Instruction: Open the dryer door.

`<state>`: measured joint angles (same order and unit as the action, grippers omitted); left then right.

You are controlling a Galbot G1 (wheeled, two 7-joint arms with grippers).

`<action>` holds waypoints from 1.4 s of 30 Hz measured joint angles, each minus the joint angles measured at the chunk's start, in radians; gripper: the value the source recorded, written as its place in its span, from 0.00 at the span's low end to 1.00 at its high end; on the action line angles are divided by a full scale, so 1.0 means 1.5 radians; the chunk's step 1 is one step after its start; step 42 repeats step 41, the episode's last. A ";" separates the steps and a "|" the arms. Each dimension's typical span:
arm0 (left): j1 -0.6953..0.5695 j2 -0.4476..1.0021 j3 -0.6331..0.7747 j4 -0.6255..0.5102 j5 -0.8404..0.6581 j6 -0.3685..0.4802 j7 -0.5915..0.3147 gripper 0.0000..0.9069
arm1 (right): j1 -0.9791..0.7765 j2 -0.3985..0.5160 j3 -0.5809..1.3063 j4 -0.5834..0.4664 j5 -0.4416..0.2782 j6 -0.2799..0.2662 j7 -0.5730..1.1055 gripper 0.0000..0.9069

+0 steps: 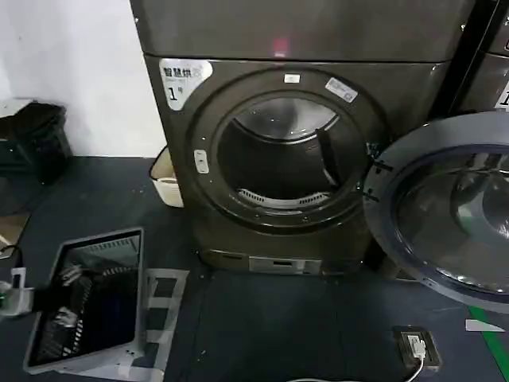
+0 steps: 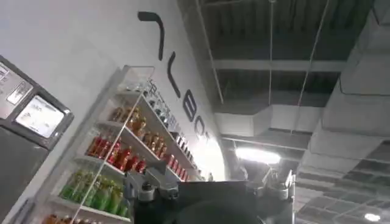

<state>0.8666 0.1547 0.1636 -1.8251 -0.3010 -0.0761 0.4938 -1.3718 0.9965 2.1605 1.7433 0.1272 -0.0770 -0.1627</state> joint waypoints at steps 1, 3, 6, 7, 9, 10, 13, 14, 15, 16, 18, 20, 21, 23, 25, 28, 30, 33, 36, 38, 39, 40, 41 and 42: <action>0.001 0.002 -0.002 0.004 0.009 0.001 0.005 1.00 | 0.002 0.000 -0.003 0.000 -0.003 0.000 0.000 1.00; -0.001 0.003 -0.005 0.012 0.033 0.005 0.016 1.00 | 0.006 0.000 -0.007 0.001 -0.005 0.001 0.000 1.00; -0.001 0.003 -0.008 0.024 0.053 0.010 0.025 1.00 | 0.011 -0.001 -0.011 0.001 -0.007 0.002 0.002 1.00; -0.001 0.002 -0.008 0.027 0.057 0.009 0.026 1.00 | 0.012 -0.001 -0.012 0.000 -0.008 0.002 0.002 1.00; -0.001 -0.001 -0.010 0.035 0.056 0.003 0.030 1.00 | 0.013 -0.002 -0.012 0.000 -0.008 0.002 0.003 1.00; -0.002 -0.002 -0.011 0.037 0.067 0.001 0.038 1.00 | 0.013 -0.003 -0.012 0.000 -0.008 0.002 0.003 1.00; 0.000 -0.003 -0.011 0.037 0.070 0.005 0.027 1.00 | 0.011 -0.003 -0.008 0.002 -0.008 0.002 0.003 1.00; 0.000 -0.004 -0.011 0.037 0.071 0.004 0.022 1.00 | 0.009 -0.003 -0.007 0.003 -0.008 0.002 0.002 1.00; 0.000 -0.004 -0.011 0.036 0.071 0.003 0.023 1.00 | 0.007 -0.003 -0.005 0.003 -0.008 0.003 0.001 1.00; 0.000 -0.004 -0.011 0.034 0.078 0.003 0.026 1.00 | 0.005 -0.002 -0.004 0.004 -0.008 0.003 0.000 1.00; -0.002 -0.002 -0.011 0.028 0.084 0.003 0.027 1.00 | 0.002 -0.001 -0.001 0.007 -0.008 0.003 -0.002 1.00; -0.004 -0.002 -0.012 0.027 0.087 0.005 0.028 1.00 | -0.002 0.001 0.003 0.007 -0.008 0.003 -0.001 1.00; -0.004 -0.002 -0.012 0.027 0.088 0.005 0.028 1.00 | -0.004 0.001 0.005 0.007 -0.008 0.003 -0.002 1.00; -0.006 -0.001 -0.012 0.030 0.088 0.003 0.031 1.00 | -0.006 0.002 0.009 0.007 -0.007 0.003 -0.002 1.00; -0.007 -0.001 -0.012 0.031 0.088 0.002 0.032 1.00 | -0.008 0.002 0.011 0.007 -0.006 0.003 -0.002 1.00; -0.007 -0.002 -0.012 0.033 0.102 -0.003 0.050 1.00 | -0.011 0.004 0.013 0.009 -0.005 0.003 -0.002 1.00; -0.010 -0.003 -0.011 0.035 0.119 -0.011 0.068 1.00 | -0.014 0.005 0.015 0.009 -0.005 0.003 -0.002 1.00; -0.013 -0.003 -0.011 0.036 0.128 -0.014 0.079 1.00 | -0.015 0.005 0.017 0.007 -0.004 0.003 -0.002 1.00; -0.013 -0.003 -0.011 0.040 0.135 -0.016 0.084 1.00 | -0.015 0.005 0.017 0.006 -0.004 0.003 -0.002 1.00; -0.013 -0.004 -0.011 0.042 0.135 -0.016 0.084 1.00 | -0.014 0.005 0.017 0.006 -0.004 0.003 -0.002 1.00; -0.013 -0.005 -0.011 0.043 0.135 -0.017 0.083 1.00 | -0.013 0.005 0.016 0.006 -0.004 0.003 -0.002 1.00; -0.013 -0.006 -0.011 0.044 0.135 -0.017 0.083 1.00 | -0.012 0.005 0.015 0.006 -0.005 0.003 -0.002 1.00; -0.013 -0.007 -0.011 0.044 0.135 -0.017 0.083 1.00 | -0.012 0.004 0.014 0.006 -0.005 0.002 -0.002 1.00; -0.013 -0.007 -0.011 0.044 0.135 -0.017 0.083 1.00 | -0.012 0.004 0.014 0.006 -0.005 0.002 -0.002 1.00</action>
